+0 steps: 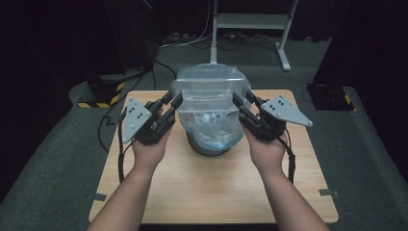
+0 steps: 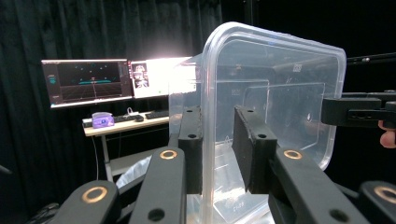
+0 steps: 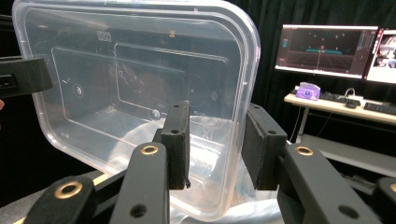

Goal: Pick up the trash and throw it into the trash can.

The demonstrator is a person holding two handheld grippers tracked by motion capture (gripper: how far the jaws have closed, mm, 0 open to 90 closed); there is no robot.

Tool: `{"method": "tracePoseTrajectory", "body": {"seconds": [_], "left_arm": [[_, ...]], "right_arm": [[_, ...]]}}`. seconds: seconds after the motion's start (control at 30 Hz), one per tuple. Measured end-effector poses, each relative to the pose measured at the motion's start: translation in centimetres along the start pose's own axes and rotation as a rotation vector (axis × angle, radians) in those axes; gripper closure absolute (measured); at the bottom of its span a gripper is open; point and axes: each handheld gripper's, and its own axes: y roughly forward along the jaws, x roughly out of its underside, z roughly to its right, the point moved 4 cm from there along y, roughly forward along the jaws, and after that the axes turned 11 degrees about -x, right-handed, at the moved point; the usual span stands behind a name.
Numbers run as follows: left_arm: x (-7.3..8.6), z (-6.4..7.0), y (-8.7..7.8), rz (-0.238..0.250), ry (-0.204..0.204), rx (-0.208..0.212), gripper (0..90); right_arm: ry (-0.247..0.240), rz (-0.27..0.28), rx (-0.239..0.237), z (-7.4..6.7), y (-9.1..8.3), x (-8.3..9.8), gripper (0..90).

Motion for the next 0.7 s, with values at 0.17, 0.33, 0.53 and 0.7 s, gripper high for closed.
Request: {"method": "tracePoseTrajectory", "body": {"seconds": [0.17,0.33,0.53,0.7], "left_arm": [[0.4,-1.0,3.5,0.003,-0.009,0.014,73.2],[1.1,-1.8,6.1,-0.033,-0.028,0.019,73.2],[2.1,-2.4,8.3,-0.068,-0.064,0.009,73.2],[3.1,-2.3,9.0,-0.096,-0.025,-0.012,59.9]], "right_arm": [[-0.003,-0.019,0.022,2.3,1.8,-0.2,64.1],[-0.009,-0.042,0.050,4.0,3.6,-0.2,63.9],[-0.008,-0.082,0.072,5.6,5.4,-0.1,63.5],[-0.003,-0.122,0.103,6.5,6.1,0.6,46.8]]}}
